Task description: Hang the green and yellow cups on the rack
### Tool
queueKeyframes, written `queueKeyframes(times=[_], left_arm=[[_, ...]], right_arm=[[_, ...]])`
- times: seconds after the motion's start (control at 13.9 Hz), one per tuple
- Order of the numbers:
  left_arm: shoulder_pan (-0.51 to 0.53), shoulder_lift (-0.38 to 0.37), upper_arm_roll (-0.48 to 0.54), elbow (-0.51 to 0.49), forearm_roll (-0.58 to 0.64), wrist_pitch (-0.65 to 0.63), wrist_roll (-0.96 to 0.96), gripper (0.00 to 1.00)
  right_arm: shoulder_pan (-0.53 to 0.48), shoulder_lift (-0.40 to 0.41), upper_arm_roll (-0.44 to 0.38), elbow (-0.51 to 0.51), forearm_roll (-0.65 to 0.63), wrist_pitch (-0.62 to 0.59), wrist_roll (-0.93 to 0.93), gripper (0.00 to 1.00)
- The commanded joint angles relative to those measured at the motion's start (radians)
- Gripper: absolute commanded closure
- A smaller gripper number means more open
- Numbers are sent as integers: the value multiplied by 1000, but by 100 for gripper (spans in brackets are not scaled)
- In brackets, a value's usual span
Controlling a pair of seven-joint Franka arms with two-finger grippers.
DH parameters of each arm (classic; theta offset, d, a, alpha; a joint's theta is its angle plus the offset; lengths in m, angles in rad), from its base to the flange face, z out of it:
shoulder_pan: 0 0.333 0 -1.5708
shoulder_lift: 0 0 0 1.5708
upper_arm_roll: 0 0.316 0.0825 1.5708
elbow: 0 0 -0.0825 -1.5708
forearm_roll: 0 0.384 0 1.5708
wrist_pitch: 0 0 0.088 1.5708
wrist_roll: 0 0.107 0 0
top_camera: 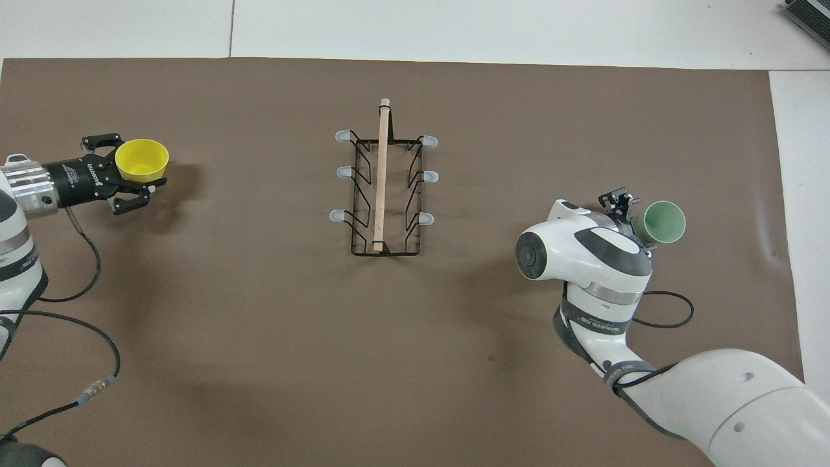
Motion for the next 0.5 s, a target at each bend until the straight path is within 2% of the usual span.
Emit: queueKeyframes(times=[0.0, 0.22, 0.43], left_arm=[[-13, -51, 3, 30, 83, 16, 14, 100], [-16, -77, 0, 96, 198, 10, -1, 100], [-17, -129, -37, 139, 446, 28, -61, 100]], right_arm=[[-54, -29, 8, -34, -47, 30, -35, 0], [-54, -30, 8, -34, -47, 14, 29, 0], [-55, -30, 8, -40, -45, 10, 155, 0]])
